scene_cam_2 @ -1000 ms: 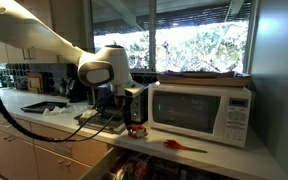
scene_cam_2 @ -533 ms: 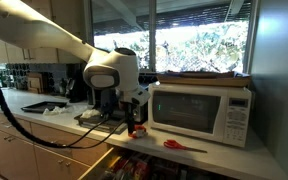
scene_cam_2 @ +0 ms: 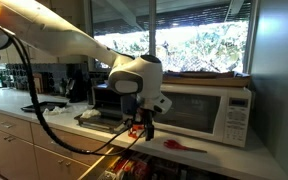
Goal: Put the orange thing onto the oven
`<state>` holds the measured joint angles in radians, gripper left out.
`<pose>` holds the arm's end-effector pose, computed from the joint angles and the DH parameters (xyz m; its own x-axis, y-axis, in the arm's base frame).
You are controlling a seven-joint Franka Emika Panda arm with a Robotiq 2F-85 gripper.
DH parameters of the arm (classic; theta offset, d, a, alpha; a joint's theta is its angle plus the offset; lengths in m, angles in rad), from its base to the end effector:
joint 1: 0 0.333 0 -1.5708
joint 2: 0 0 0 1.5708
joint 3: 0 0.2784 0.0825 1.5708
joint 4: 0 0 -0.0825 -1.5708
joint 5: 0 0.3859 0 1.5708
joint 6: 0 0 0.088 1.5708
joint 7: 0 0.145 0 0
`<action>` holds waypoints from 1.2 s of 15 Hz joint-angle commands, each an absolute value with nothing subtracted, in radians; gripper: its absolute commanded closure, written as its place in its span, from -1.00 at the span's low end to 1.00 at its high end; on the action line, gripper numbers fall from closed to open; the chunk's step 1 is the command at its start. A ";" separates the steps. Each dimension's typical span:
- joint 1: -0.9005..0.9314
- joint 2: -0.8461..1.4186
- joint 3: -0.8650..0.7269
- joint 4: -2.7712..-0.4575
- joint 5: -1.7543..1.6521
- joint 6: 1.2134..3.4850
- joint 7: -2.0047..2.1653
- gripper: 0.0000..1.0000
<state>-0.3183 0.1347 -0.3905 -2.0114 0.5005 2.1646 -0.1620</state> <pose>0.4659 -0.3526 0.3251 0.6761 -0.7356 0.0426 -0.6771 -0.6431 -0.3577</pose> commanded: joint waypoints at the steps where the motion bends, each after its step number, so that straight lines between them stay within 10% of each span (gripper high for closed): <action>1: -0.348 0.153 -0.355 -1.994 0.494 2.166 -0.151 -1.00; 18: -0.419 0.415 -0.228 -1.725 0.658 1.896 -0.258 -1.00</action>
<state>-0.3854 0.3539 -0.2444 -1.7993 0.6485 1.9737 -0.2594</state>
